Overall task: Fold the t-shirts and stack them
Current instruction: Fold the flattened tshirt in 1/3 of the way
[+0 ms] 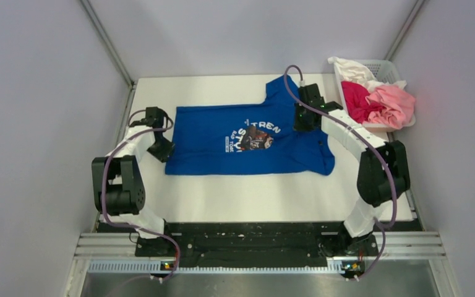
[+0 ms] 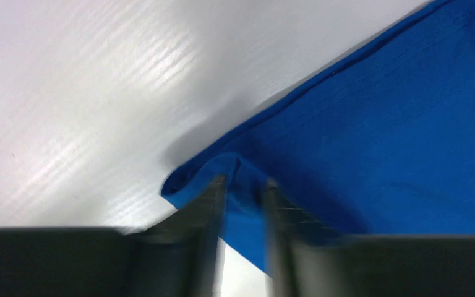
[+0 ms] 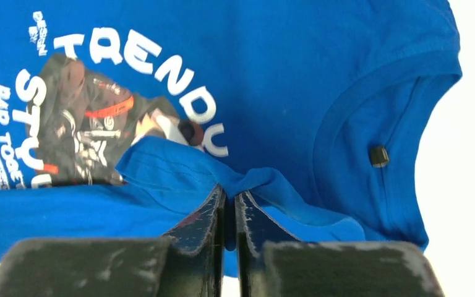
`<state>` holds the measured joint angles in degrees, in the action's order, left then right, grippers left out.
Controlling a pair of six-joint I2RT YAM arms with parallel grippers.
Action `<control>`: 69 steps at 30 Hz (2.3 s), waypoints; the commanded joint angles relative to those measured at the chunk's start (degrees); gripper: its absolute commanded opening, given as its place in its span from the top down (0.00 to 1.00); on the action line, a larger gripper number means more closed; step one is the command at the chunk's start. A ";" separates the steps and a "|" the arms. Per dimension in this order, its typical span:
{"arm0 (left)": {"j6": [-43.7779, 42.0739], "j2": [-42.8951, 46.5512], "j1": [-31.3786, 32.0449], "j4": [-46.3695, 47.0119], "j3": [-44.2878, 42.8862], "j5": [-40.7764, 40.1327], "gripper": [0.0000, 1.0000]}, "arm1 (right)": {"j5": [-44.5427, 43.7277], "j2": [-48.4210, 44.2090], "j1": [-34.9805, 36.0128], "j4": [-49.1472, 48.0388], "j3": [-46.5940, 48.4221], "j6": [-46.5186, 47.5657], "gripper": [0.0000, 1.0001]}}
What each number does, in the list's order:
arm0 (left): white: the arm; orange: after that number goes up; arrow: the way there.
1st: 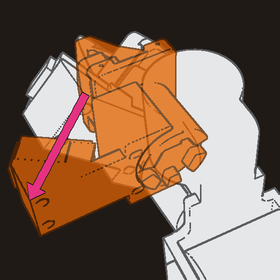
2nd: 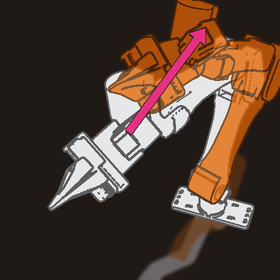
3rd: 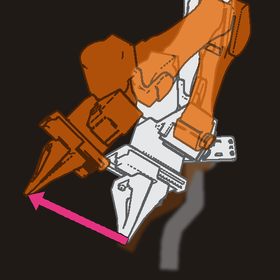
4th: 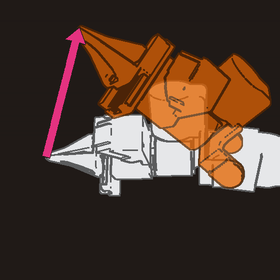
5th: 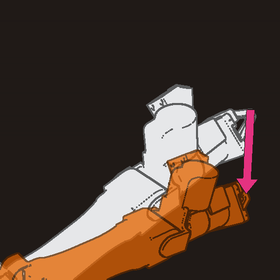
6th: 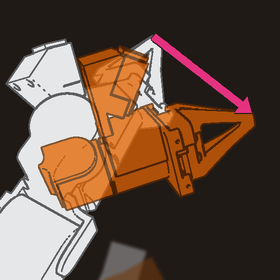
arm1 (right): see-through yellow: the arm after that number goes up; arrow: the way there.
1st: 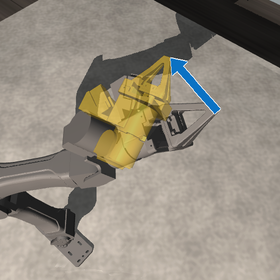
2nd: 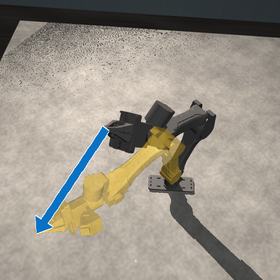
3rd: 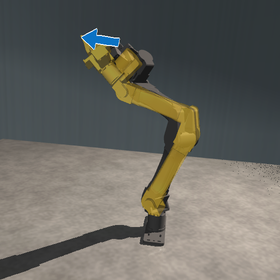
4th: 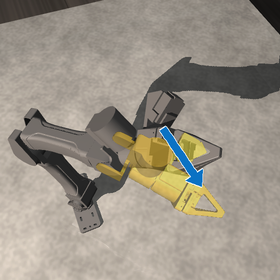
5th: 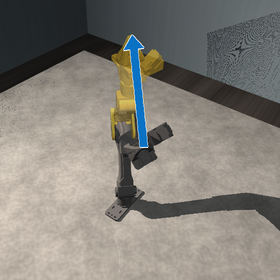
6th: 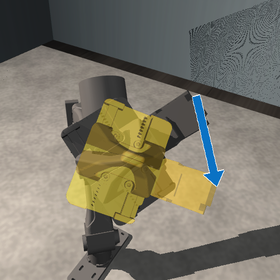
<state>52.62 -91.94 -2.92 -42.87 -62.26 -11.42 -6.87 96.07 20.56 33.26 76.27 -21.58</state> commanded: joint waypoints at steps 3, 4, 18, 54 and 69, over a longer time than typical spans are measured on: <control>-0.15 -3.12 -1.23 0.43 -6.59 -3.18 0.18 | -0.93 9.93 -4.16 -8.10 8.69 1.77 0.59; -0.15 -2.98 -1.37 -0.49 -7.75 -3.81 0.05 | -3.66 10.78 -4.66 -7.16 10.46 1.35 0.51; -7.36 2.50 4.42 11.73 -1.56 16.33 0.01 | 11.01 -6.34 -1.42 -22.34 -17.55 -3.26 0.01; -0.36 27.91 9.25 4.58 32.73 14.50 0.01 | -0.74 -37.82 8.91 -6.93 -49.85 -20.18 0.01; -2.48 18.22 6.71 2.59 6.05 -3.79 0.01 | -9.57 -35.58 8.61 -16.30 -34.38 -15.16 0.01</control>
<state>52.23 -67.81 6.02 -42.19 -47.46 -6.59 -11.90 59.75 29.23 23.07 38.50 -38.61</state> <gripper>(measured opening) 0.990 0.986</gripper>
